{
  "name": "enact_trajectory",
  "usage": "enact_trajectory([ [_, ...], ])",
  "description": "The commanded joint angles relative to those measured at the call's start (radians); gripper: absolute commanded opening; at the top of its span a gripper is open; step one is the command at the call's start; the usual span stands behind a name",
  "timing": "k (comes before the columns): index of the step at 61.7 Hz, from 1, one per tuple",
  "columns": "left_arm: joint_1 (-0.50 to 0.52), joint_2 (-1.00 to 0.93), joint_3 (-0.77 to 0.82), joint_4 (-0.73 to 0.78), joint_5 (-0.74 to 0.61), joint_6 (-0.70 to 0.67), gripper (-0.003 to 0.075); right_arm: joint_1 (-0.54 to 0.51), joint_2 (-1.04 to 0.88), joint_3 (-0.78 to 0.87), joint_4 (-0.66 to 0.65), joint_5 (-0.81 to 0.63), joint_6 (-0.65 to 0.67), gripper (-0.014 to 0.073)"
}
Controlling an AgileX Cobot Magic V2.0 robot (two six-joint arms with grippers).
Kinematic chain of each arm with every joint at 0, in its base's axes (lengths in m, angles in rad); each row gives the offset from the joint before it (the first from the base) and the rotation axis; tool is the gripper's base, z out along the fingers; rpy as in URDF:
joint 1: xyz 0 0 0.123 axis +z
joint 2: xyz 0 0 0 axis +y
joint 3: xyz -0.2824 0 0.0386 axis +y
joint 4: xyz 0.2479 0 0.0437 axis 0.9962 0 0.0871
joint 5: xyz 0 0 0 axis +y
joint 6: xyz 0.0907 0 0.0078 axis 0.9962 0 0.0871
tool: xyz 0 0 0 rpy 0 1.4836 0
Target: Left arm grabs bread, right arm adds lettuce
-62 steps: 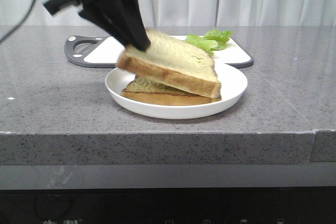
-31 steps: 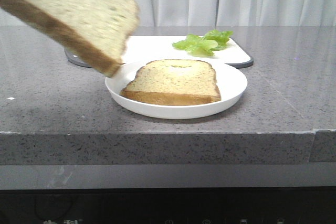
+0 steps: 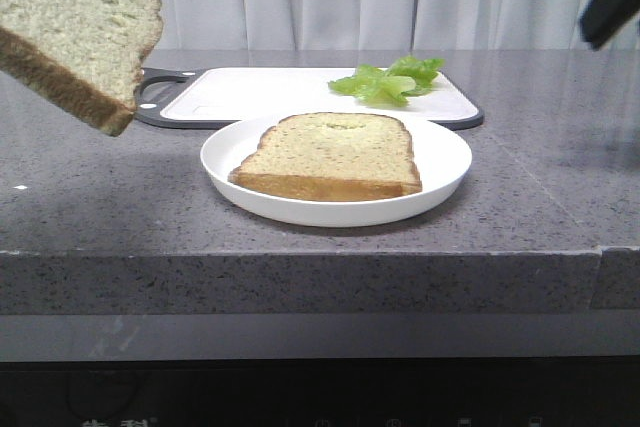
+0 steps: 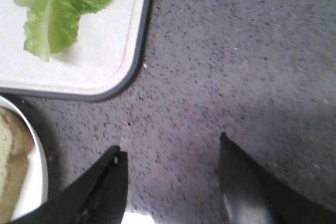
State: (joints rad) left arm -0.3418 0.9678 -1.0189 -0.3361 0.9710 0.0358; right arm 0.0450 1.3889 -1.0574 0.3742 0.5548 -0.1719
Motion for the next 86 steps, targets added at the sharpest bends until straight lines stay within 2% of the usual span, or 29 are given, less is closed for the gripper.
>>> enact_trajectory([
  [1,0.003,-0.011,-0.025,-0.026,-0.075,-0.002,-0.0020,-0.011,0.061,-0.105,0.151,-0.034,-0.083,0.0414],
  [11,0.003,-0.011,-0.025,-0.026,-0.084,-0.002,-0.0020,-0.056,0.224,-0.272,0.462,0.063,-0.303,0.0414],
  [22,0.003,-0.011,-0.025,-0.026,-0.095,-0.002,-0.0020,-0.067,0.406,-0.448,0.690,0.113,-0.463,0.0414],
  [39,0.003,-0.011,-0.025,-0.030,-0.098,-0.002,-0.0020,-0.065,0.614,-0.654,0.741,0.164,-0.473,0.0414],
  [64,0.003,-0.011,-0.025,-0.030,-0.110,-0.002,-0.0020,-0.004,0.733,-0.775,0.787,0.196,-0.482,0.0409],
  [69,0.003,-0.011,-0.025,-0.030,-0.117,-0.002,-0.0020,0.006,0.734,-0.776,0.787,0.177,-0.482,0.0340],
  [78,0.003,-0.011,-0.025,-0.030,-0.127,-0.002,-0.0020,0.007,0.734,-0.776,0.787,0.157,-0.482,0.0127],
  [86,0.003,-0.011,-0.025,-0.030,-0.132,-0.002,-0.0020,0.007,0.734,-0.783,0.789,0.156,-0.482,-0.0020],
])
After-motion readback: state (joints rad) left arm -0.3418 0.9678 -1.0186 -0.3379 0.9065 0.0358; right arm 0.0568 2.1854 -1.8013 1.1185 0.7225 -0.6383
